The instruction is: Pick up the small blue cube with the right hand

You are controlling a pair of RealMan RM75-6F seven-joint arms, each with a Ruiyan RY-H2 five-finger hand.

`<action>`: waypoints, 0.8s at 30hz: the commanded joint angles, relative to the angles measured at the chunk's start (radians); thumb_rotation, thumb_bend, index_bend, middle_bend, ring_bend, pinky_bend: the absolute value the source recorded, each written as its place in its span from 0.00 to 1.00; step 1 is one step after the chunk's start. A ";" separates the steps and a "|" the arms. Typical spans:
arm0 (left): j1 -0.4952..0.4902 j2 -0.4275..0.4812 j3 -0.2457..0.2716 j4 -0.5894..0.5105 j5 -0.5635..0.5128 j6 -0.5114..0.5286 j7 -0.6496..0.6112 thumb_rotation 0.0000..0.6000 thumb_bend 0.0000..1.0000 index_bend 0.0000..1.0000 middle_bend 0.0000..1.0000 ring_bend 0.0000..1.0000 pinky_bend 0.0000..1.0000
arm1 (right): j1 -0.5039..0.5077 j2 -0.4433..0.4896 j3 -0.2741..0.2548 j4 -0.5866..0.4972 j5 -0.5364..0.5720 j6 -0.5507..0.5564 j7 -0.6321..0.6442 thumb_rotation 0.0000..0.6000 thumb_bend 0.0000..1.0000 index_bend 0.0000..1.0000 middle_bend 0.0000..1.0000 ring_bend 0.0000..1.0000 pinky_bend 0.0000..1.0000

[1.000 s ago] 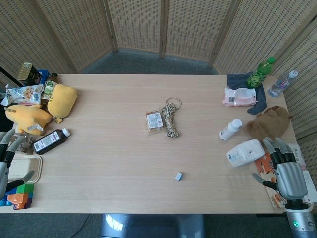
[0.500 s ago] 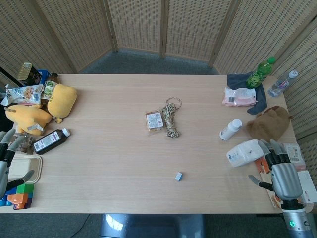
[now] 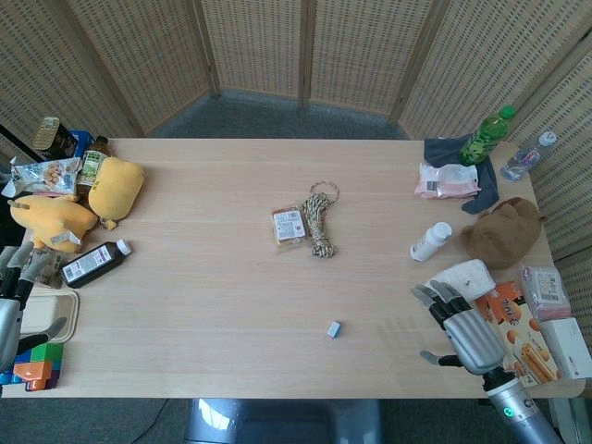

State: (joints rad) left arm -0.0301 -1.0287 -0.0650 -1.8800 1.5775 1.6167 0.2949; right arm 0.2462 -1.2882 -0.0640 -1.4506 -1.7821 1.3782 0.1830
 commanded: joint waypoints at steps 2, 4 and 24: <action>-0.003 -0.005 -0.001 0.007 -0.008 -0.008 0.002 1.00 0.00 0.16 0.00 0.00 0.00 | 0.066 -0.013 -0.013 -0.053 -0.025 -0.088 0.019 1.00 0.00 0.07 0.00 0.00 0.00; -0.004 -0.008 -0.001 0.010 -0.009 -0.009 0.004 1.00 0.00 0.16 0.00 0.00 0.00 | 0.092 -0.022 -0.014 -0.070 -0.031 -0.128 -0.007 1.00 0.00 0.10 0.00 0.00 0.00; -0.006 -0.012 -0.004 0.018 -0.019 -0.011 0.003 1.00 0.00 0.16 0.00 0.00 0.00 | 0.252 -0.205 0.019 -0.058 0.044 -0.382 -0.166 1.00 0.00 0.24 0.00 0.00 0.00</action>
State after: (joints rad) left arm -0.0359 -1.0406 -0.0688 -1.8623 1.5583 1.6056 0.2983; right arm 0.4882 -1.4823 -0.0521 -1.5109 -1.7471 1.0077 0.0282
